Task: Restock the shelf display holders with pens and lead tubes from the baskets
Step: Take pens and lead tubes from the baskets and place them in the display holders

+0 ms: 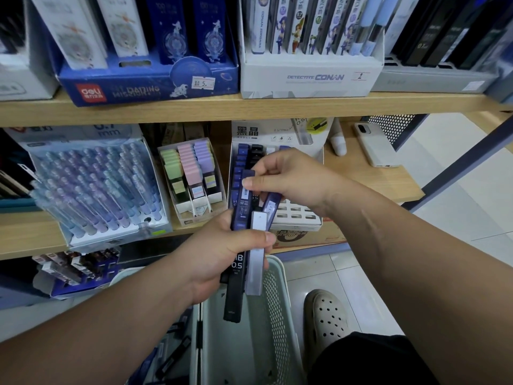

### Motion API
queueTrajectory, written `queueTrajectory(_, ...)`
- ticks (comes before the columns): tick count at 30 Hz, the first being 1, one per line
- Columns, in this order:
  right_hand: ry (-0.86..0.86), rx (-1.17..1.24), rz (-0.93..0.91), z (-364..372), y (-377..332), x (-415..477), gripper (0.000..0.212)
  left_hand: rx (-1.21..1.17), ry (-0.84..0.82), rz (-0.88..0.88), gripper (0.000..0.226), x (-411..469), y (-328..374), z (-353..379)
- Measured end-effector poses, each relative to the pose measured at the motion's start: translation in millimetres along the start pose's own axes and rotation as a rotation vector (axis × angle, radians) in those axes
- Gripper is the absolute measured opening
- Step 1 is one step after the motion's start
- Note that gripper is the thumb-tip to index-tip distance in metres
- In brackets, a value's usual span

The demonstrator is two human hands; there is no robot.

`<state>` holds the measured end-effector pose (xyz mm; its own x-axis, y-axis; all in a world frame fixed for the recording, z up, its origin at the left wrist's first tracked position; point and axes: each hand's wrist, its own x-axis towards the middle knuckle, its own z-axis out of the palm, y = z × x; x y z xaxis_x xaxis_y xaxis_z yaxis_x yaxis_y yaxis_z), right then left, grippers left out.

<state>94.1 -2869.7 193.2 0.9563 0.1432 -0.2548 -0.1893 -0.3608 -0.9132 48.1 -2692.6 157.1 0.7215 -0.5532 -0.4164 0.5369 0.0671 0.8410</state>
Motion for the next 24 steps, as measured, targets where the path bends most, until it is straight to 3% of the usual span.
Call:
queueTrajectory(4,0.047,0.162,0.029,-5.3,-4.8,-2.1,0.012,0.01,-0.014,-0.014,0.022,-0.9,-0.3,0.5)
queueTrajectory(9,0.12,0.506,0.076,-14.9,-7.1,-2.3,0.007,-0.008,-0.02,-0.036,0.023,-0.8,-1.2,0.6)
queueTrajectory(13,0.198,0.615,0.101,-25.3,-1.0,-1.9,0.012,-0.053,-0.009,-0.049,0.024,0.1,-0.9,-1.2)
queueTrajectory(19,0.318,0.45,0.192,-40.4,17.2,-1.6,0.014,-0.15,0.165,-0.096,0.034,4.6,-0.6,-2.7)
queueTrajectory(24,0.448,0.032,0.339,-45.5,36.6,5.6,0.027,-0.152,0.22,-0.117,0.031,6.6,-0.8,-4.5)
